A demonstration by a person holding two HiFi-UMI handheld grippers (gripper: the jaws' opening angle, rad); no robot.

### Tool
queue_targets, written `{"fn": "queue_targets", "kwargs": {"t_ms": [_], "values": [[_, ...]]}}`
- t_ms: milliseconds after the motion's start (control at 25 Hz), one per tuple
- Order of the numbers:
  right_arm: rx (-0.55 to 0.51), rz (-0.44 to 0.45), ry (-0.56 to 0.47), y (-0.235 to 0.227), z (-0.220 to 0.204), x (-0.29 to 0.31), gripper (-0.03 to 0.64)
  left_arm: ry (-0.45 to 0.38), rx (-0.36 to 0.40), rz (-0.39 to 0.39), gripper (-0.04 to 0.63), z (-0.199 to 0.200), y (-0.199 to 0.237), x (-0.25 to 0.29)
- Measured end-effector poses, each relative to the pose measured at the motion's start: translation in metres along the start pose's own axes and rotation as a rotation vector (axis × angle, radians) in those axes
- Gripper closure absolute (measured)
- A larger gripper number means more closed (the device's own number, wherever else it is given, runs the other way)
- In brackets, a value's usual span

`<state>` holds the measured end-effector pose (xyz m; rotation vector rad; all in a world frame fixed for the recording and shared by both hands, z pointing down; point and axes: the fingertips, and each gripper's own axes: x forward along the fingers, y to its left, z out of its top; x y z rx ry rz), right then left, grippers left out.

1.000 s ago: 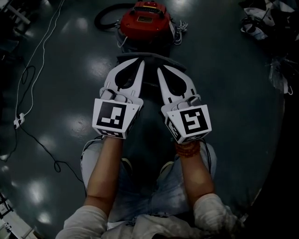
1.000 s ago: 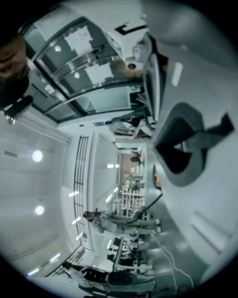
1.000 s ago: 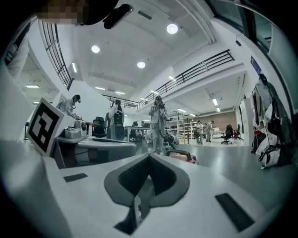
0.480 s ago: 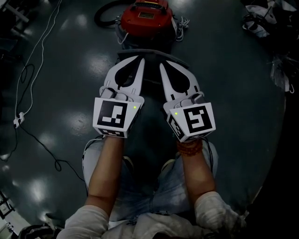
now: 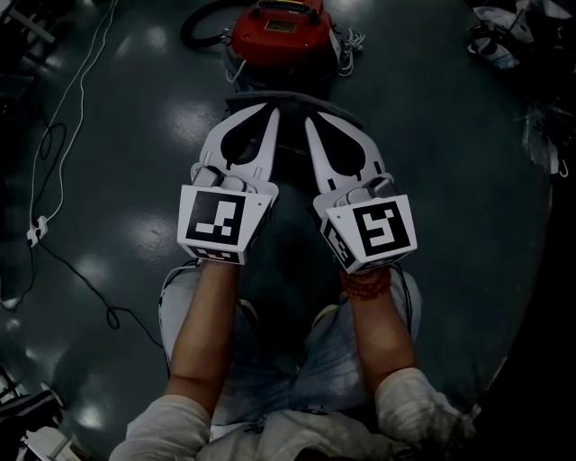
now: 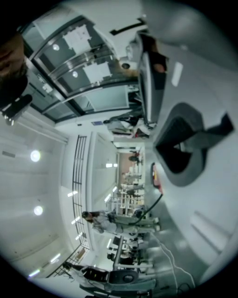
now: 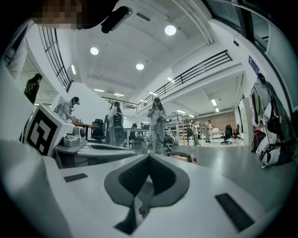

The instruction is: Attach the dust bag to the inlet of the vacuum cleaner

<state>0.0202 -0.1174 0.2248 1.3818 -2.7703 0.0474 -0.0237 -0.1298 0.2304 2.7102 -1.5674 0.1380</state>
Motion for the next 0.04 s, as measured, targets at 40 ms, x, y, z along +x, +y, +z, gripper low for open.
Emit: {"fn": "queue_targets", "kwargs": {"t_ms": [40], "values": [[-0.002,0.001,-0.001,0.0007,0.0002,-0.0001,0.607,0.001,0.002,0.001,0.592,-0.0002,0.0003,-0.0003]]}}
